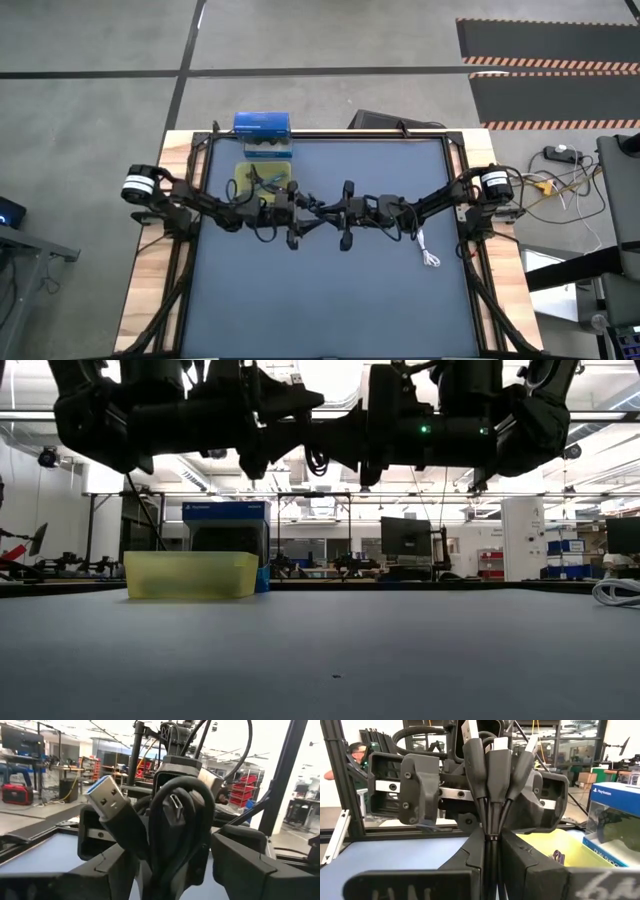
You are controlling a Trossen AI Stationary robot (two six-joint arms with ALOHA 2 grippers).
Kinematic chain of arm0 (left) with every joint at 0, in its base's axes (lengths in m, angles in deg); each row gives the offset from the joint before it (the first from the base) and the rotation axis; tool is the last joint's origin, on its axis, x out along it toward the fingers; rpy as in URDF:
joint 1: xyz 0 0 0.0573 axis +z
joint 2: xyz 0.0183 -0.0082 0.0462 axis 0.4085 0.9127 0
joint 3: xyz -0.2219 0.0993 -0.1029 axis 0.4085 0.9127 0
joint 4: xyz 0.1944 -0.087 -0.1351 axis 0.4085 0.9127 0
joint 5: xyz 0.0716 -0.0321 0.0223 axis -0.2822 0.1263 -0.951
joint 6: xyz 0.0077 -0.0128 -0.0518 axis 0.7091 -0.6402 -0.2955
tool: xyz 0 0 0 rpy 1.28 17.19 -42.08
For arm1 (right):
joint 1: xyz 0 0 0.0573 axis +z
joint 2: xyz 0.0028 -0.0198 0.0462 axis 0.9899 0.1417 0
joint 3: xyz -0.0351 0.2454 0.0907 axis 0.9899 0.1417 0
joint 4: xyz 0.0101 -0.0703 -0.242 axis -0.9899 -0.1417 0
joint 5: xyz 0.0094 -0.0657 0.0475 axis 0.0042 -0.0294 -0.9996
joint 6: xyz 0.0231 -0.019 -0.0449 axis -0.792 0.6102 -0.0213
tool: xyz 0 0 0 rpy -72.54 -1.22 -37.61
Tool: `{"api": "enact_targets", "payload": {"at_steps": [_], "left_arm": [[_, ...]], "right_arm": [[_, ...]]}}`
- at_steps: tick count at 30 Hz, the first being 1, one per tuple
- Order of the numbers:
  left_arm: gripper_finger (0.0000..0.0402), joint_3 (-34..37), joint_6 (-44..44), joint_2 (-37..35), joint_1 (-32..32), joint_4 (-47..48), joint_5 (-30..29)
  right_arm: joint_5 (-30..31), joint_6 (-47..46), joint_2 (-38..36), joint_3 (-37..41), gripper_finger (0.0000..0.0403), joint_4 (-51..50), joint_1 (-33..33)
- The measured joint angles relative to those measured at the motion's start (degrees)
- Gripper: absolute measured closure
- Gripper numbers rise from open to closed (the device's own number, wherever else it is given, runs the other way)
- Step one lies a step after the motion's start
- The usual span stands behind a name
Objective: Pick and place USB-C Cables
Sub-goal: Put the black charger cable into the yellow bin
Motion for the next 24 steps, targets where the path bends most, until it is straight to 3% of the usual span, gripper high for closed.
{"api": "enact_targets", "payload": {"at_steps": [7,18,24], "left_arm": [[0.0213,0.5,0.3,0.0,0.0,0.2,-0.5],[0.0368,0.5,-0.1,-0.1,0.0,0.3,-0.9],[0.0371,0.5,-0.1,-0.1,0.0,0.3,-0.8]], "right_arm": [[0.0,0.0,0.0,0.0,0.0374,-1.2,0.0],[-0.2,-0.5,0.0,0.0,0.0369,-1.5,0.0],[0.2,-2.9,0.0,-0.1,0.0311,-1.6,0.0]]}}
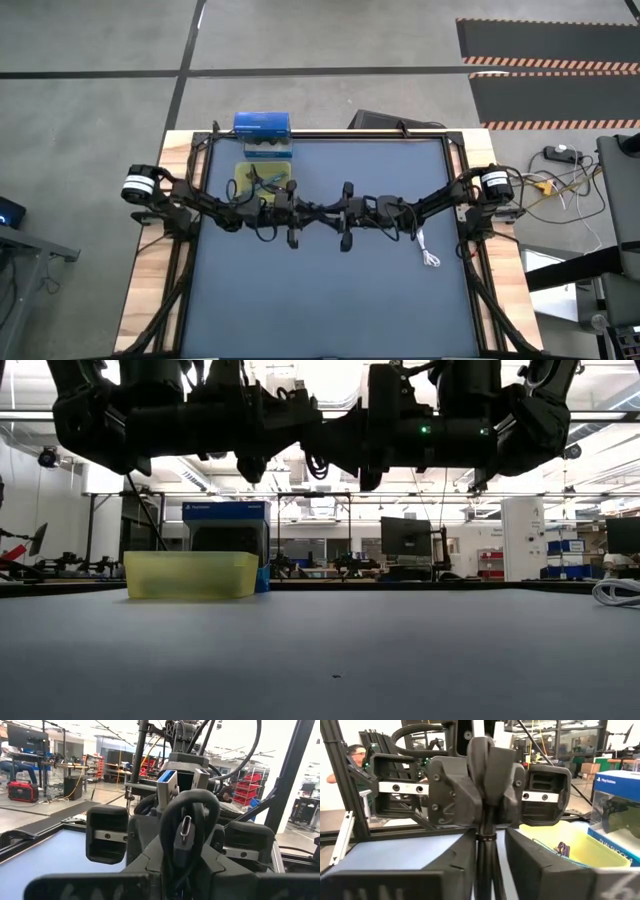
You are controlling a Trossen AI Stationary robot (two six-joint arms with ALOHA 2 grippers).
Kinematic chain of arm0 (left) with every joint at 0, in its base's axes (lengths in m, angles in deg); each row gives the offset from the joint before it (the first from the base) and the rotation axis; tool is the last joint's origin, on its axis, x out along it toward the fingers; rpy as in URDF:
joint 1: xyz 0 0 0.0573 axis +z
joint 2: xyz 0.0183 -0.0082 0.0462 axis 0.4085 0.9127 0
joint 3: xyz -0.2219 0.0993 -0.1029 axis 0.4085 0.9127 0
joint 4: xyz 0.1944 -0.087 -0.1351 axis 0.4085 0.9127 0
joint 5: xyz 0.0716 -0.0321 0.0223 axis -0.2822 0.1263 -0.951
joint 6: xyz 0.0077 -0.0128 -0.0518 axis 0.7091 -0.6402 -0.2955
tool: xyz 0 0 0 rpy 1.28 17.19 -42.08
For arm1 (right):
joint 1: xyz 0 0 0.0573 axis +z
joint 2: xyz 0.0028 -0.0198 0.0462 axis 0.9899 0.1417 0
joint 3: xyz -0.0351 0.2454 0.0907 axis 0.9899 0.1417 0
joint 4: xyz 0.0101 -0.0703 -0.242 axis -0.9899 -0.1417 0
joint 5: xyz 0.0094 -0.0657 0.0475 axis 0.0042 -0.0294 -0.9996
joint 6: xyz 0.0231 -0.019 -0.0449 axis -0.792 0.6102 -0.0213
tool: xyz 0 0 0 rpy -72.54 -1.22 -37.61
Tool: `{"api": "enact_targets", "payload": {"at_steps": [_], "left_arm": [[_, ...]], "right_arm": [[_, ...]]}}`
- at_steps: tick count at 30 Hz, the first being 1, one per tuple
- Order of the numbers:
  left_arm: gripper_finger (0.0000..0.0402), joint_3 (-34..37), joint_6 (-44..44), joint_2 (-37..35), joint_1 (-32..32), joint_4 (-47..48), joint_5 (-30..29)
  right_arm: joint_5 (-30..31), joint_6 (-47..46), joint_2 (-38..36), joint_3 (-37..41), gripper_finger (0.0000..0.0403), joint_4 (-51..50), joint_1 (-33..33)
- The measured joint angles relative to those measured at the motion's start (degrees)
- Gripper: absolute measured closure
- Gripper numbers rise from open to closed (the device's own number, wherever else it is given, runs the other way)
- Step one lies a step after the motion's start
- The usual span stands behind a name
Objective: Pick and place USB-C Cables
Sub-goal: Put the black charger cable into the yellow bin
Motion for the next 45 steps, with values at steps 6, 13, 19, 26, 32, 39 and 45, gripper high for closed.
{"api": "enact_targets", "payload": {"at_steps": [6,13,19,26,32,39,45], "left_arm": [[0.0371,0.0,-0.2,-0.1,0.0,0.1,0.5],[0.0371,0.0,-1.7,-0.2,-0.1,1.8,0.4],[0.0371,-0.1,-1.8,-0.8,-0.3,5.1,0.0],[0.0371,0.0,-1.6,-4.1,-0.3,13.2,-0.4],[0.0371,-0.4,-1.7,-9.0,-0.3,27.7,-2.2],[0.0371,-2.7,-1.7,-17.8,-0.3,52.2,-8.5],[0.0371,-11.8,-1.7,-22.1,0.7,84.0,-14.3]], "right_arm": [[0.3,-0.5,-0.5,0.0,0.0252,-1.6,0.0],[0.5,-0.5,-5.2,0.0,0.0223,-12.1,0.0],[0.5,-0.2,-10.7,0.0,0.0221,-22.4,0.0],[0.5,-0.1,-18.1,0.0,0.0220,-41.1,0.0],[0.5,-0.5,-24.6,0.0,0.0220,-54.4,0.0],[0.5,-1.9,-30.1,0.0,0.0221,-61.8,0.0],[0.5,-1.4,-31.5,0.0,0.0224,-63.5,0.0]]}}
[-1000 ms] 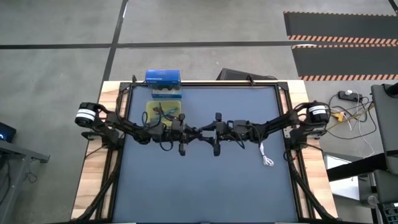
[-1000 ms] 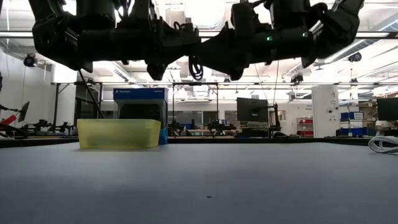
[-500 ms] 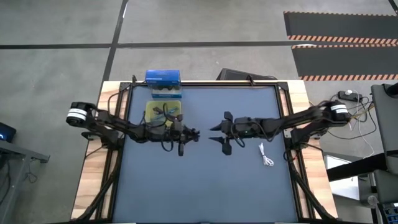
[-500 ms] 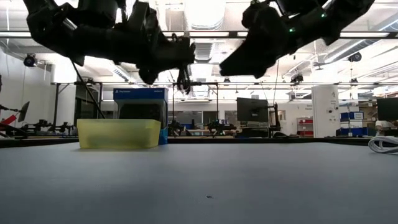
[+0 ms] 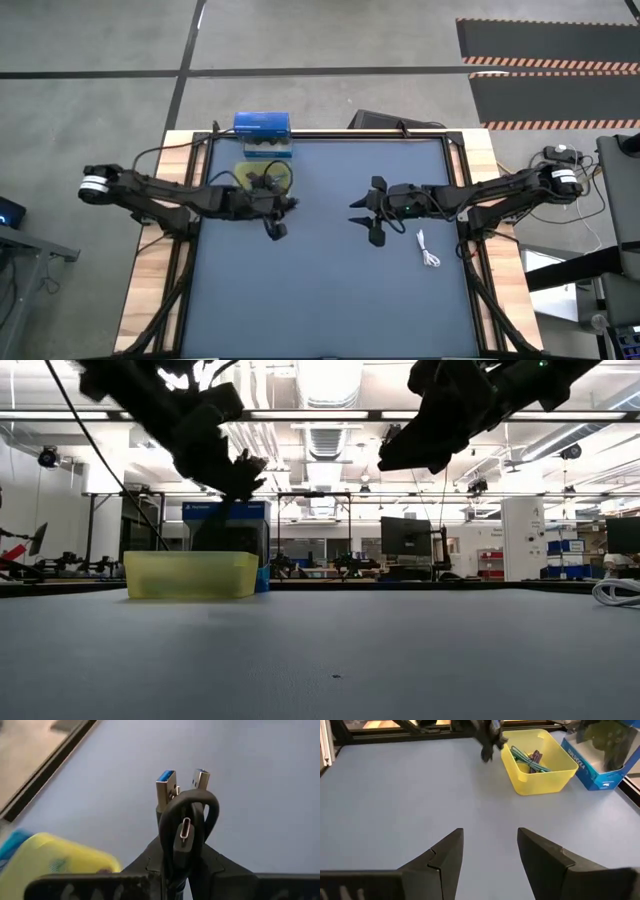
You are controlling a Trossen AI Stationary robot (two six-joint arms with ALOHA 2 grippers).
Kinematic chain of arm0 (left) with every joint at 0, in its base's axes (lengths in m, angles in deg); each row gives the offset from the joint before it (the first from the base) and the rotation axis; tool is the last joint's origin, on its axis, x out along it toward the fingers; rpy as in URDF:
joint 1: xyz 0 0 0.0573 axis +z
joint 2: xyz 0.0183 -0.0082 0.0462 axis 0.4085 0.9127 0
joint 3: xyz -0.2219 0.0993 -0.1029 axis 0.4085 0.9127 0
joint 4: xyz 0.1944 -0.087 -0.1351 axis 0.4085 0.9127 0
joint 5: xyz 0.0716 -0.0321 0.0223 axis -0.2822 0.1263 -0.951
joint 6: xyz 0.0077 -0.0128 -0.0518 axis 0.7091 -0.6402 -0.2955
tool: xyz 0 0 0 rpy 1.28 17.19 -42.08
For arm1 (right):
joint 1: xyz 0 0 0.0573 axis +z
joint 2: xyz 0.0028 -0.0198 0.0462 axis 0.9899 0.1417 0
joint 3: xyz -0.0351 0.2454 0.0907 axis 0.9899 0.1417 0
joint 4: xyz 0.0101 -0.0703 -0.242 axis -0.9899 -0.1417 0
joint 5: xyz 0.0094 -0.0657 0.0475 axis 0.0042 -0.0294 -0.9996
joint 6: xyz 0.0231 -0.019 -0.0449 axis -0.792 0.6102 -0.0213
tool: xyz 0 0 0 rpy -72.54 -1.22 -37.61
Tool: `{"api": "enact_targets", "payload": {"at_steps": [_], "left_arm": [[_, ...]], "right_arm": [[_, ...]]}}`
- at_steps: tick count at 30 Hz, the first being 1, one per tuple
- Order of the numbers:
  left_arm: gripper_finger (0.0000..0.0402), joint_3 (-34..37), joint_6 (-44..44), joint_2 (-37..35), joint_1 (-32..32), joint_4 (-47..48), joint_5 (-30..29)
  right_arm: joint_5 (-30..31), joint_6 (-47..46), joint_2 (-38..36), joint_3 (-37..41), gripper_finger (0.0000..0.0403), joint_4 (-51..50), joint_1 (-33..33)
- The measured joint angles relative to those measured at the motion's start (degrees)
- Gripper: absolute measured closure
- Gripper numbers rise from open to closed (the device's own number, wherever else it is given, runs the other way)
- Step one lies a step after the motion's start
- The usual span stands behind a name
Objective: Pick and place USB-C Cables
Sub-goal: Put the black charger cable into the yellow bin
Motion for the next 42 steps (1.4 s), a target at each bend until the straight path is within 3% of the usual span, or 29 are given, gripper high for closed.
{"api": "enact_targets", "payload": {"at_steps": [7,15,23,26,30,34,42], "left_arm": [[0.0371,-10.9,0.5,1.5,3.3,22.9,-1.4],[0.0371,-21.1,4.2,6.3,9.0,40.6,-1.1],[0.0371,-29.5,13.9,14.2,16.1,55.6,8.7],[0.0371,-31.3,17.9,17.1,19.1,60.2,9.5],[0.0371,-31.2,25.5,19.8,22.8,62.6,9.7],[0.0366,-30.9,32.7,21.3,26.0,62.6,13.4],[0.0369,-30.6,38.0,22.6,31.1,58.4,14.8]], "right_arm": [[0.0,0.8,0.5,0.0,0.0237,-0.1,0.0],[0.0,0.9,0.6,0.0,0.0251,-0.1,0.0],[0.0,0.9,0.6,0.0,0.0262,-0.1,0.0],[0.0,0.9,0.6,0.0,0.0266,0.0,0.0],[0.0,0.9,0.6,0.0,0.0269,-0.1,0.0],[0.0,0.9,0.6,0.0,0.0267,0.0,0.0],[0.0,0.9,0.6,0.0,0.0273,0.0,0.0]]}}
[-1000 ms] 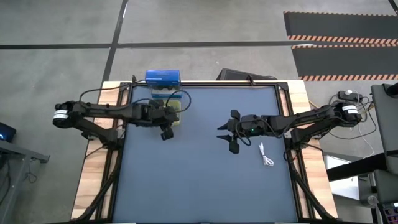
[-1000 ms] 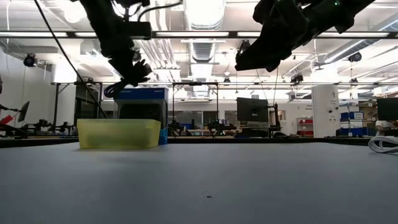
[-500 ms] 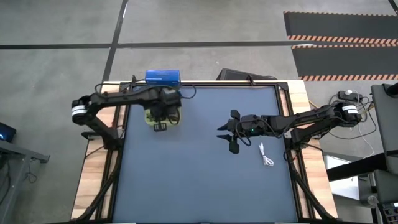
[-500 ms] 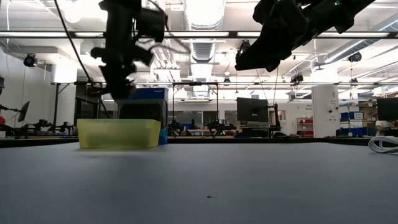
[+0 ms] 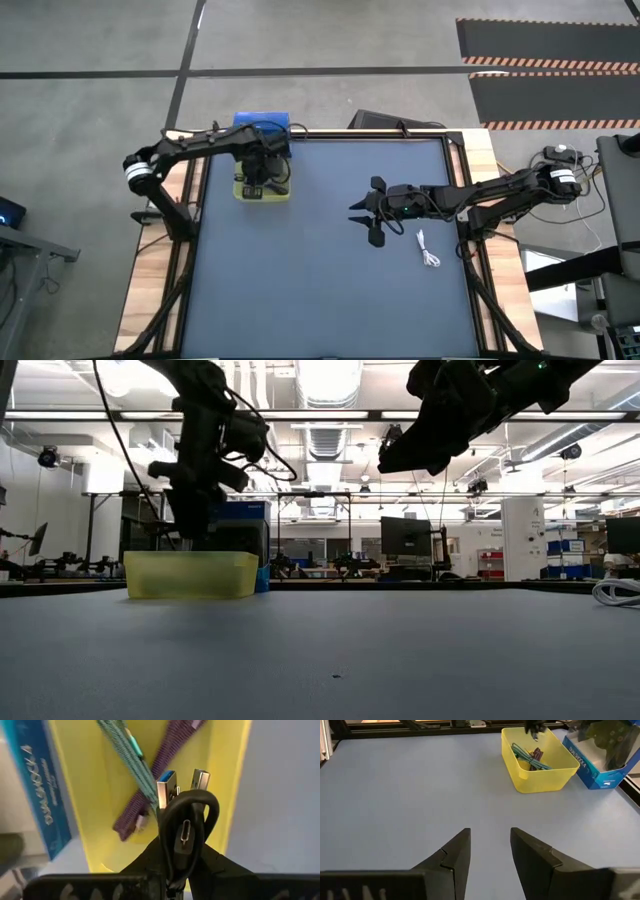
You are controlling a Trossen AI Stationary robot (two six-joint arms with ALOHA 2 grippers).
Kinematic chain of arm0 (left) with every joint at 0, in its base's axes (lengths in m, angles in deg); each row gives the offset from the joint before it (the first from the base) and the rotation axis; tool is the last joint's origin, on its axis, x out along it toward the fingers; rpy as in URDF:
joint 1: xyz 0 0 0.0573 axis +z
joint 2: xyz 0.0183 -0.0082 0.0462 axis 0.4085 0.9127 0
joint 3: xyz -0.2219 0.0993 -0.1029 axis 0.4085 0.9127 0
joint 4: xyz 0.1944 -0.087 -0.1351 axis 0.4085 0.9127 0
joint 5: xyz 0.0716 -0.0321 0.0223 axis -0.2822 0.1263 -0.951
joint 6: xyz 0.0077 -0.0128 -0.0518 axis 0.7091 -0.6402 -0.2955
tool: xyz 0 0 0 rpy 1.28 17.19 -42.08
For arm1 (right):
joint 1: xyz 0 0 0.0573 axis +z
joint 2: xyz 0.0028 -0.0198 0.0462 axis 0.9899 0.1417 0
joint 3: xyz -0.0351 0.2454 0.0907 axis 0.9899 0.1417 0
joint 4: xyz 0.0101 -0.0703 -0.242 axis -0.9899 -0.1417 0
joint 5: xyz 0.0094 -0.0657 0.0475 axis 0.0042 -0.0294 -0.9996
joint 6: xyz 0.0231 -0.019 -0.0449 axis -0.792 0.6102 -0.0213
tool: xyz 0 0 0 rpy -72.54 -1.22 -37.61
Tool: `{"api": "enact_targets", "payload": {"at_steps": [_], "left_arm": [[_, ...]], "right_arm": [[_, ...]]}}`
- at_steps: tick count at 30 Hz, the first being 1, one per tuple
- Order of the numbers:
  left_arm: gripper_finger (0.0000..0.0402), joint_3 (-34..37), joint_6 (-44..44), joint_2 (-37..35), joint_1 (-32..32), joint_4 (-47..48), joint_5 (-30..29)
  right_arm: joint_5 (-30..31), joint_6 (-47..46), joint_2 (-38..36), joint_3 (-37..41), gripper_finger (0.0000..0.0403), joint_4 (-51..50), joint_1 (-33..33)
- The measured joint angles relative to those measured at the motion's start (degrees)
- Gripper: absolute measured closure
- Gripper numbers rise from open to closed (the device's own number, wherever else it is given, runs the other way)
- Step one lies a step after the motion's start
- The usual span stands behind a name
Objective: Pick and place USB-C Cables
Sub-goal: Put the black charger cable into the yellow bin
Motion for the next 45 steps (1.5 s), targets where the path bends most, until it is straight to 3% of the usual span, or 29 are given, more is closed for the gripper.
{"api": "enact_targets", "payload": {"at_steps": [10,33,45], "left_arm": [[0.0369,0.7,3.2,0.0,4.0,-8.4,0.5],[0.0368,8.1,6.2,0.0,4.4,-21.5,0.2],[0.0368,11.5,7.4,0.0,5.6,-23.5,-2.3]], "right_arm": [[0.0,0.0,0.0,0.0,0.0277,0.0,0.0],[0.0,0.2,0.0,0.0,0.0279,0.0,0.0],[0.0,0.2,0.0,0.0,0.0284,-0.1,0.0]]}}
